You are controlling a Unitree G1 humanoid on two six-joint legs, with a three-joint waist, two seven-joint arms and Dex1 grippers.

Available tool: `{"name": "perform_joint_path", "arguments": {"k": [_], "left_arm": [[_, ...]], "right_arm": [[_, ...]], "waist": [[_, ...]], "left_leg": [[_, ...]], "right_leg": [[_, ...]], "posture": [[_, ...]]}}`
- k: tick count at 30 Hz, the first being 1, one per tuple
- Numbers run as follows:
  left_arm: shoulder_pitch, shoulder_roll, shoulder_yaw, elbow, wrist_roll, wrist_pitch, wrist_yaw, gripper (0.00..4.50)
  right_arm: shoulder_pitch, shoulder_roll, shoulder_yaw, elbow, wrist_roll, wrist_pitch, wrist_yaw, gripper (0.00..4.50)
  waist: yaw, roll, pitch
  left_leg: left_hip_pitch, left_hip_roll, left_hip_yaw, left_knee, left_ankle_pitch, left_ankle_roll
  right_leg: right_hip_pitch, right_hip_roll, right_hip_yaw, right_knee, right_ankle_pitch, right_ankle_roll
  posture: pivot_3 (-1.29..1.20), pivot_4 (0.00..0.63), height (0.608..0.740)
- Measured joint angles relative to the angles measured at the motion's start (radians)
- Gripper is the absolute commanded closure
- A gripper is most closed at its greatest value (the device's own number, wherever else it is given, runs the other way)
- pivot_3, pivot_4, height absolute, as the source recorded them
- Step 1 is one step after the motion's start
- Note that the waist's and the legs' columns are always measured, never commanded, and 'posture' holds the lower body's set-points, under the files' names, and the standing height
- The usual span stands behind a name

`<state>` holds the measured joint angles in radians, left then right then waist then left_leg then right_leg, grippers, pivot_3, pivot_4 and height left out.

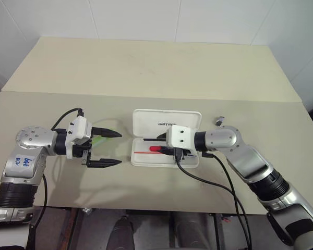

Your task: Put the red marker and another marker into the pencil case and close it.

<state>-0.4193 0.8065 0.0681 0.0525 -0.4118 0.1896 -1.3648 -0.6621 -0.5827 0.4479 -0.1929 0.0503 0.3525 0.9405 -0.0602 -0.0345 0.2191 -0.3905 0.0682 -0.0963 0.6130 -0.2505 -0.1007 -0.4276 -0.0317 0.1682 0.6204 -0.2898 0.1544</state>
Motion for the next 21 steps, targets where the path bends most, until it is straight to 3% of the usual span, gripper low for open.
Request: {"name": "perform_joint_path", "arguments": {"k": [3, 10, 15, 21], "left_arm": [[-0.001, 0.0, 0.0, 0.001, 0.0, 0.0, 0.001, 0.0], [-0.001, 0.027, 0.024, 0.003, 0.001, 0.021, 0.048, 0.0], [0.007, 0.077, 0.053, 0.082, 0.043, 0.031, 0.111, 0.0], [-0.022, 0.083, 0.036, 0.211, 0.11, 0.047, 0.169, 0.0]], "right_arm": [[0.003, 0.002, -0.038, -0.018, 0.025, 0.013, 0.007, 0.05], [0.098, 0.009, -0.207, -0.174, 0.221, 0.054, 0.028, 0.02], [0.242, -0.069, -0.337, -0.267, 0.354, 0.095, 0.069, 0.02], [0.294, -0.092, -0.4, -0.284, 0.382, 0.111, 0.042, 0.02]], "waist": [[0.0, 0.0, 0.0], [0.001, 0.0, 0.0], [0.002, 0.0, 0.0], [0.0, -0.001, 0.0]], "left_leg": [[0.0, 0.0, 0.0, 0.0, 0.0, 0.0], [0.0, 0.0, 0.0, -0.001, 0.0, 0.0], [0.001, 0.0, 0.0, 0.0, 0.0, 0.0], [0.001, 0.0, 0.001, 0.001, 0.0, 0.0]], "right_leg": [[0.0, 0.0, 0.0, 0.0, 0.0, 0.001], [0.0, 0.0, 0.0, 0.0, 0.0, 0.001], [0.001, 0.0, 0.0, 0.0, -0.002, -0.002], [0.001, 0.0, 0.0, 0.0, -0.003, -0.005]], "posture": [[0.0, 0.15, 0.74], [0.0, 0.15, 0.74], [0.0, 0.15, 0.74], [0.0, 0.15, 0.74]]}}
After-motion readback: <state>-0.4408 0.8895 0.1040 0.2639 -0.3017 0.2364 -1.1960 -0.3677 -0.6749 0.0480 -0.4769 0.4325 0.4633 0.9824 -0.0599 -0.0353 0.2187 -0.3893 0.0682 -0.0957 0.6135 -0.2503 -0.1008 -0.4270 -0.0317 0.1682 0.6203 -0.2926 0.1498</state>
